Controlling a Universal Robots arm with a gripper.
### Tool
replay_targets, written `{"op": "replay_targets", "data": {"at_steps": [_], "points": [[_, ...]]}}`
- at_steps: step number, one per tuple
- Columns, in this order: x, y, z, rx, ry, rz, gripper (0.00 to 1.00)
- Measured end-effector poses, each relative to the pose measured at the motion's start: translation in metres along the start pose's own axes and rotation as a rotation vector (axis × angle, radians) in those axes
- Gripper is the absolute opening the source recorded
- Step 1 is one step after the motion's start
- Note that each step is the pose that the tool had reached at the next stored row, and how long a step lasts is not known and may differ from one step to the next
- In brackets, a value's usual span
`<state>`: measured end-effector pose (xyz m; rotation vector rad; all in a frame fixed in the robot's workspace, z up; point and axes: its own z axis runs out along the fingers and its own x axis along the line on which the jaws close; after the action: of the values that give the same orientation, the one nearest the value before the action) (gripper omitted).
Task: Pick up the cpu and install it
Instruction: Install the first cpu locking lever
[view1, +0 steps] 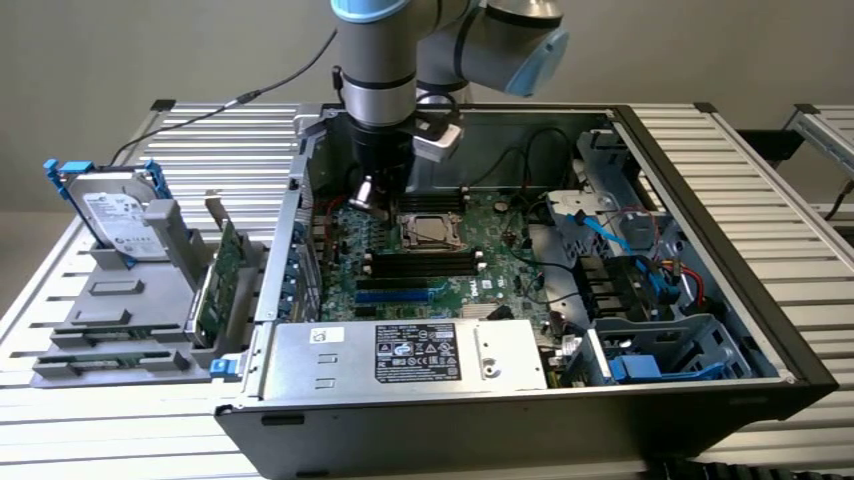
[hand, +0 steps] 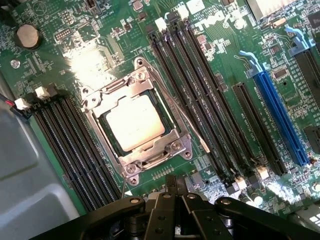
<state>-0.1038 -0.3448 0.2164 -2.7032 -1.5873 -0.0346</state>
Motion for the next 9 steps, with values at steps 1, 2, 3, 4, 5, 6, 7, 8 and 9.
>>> {"op": "replay_targets", "data": {"at_steps": [1,2,3,4,5,6,7,8,9], "points": [[-0.0001,-0.0001,0.0,0.001,0.0024,0.012,0.11],[-0.0001,-0.0002,0.0,0.0023,0.0049,0.023,0.11],[-0.0002,-0.0004,0.0,0.0036,0.0075,0.034,0.11],[-0.0003,-0.0006,0.0,0.0054,0.0106,0.046,0.11],[-0.0004,-0.0008,0.0,0.007,0.0133,0.057,0.11],[-0.0005,-0.0009,-0.0001,0.0088,0.016,0.067,0.11],[-0.0006,-0.0011,-0.0001,0.0105,0.0184,0.077,0.11],[-0.0007,-0.0013,-0.0001,0.0123,0.0209,0.088,0.11],[-0.0008,-0.0015,-0.0001,0.0141,0.0234,0.098,0.11]]}}
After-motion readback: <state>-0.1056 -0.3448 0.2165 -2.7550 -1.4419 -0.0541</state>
